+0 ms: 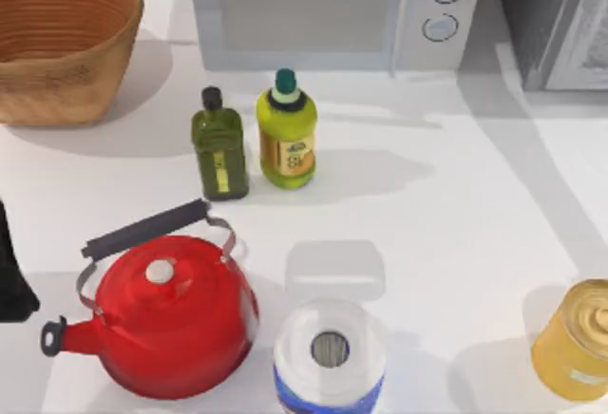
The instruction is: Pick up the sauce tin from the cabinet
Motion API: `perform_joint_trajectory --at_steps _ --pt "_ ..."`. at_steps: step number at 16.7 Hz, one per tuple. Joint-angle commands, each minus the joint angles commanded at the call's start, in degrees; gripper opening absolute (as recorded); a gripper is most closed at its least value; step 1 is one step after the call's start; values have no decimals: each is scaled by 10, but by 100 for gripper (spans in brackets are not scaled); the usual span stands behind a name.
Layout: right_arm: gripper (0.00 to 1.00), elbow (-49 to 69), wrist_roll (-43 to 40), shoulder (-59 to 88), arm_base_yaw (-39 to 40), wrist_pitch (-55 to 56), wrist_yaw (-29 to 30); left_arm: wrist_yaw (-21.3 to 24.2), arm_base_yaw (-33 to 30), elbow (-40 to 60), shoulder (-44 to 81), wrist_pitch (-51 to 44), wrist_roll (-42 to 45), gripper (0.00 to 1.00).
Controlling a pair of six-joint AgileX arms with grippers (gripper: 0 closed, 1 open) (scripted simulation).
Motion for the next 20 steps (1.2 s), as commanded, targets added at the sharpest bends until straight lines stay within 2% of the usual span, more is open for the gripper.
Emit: perform_joint_trajectory --at_steps 6,9,15,20 --pt "0 10 1 -140 131 -158 129 0 0 0 0 0 0 100" --pt "0 11 2 -177 167 -195 165 0 0 0 0 0 0 100" --pt "0 6 3 -182 164 -192 163 0 0 0 0 0 0 100" --pt "0 -115 2 -265 127 -143 122 0 0 0 0 0 0 100"
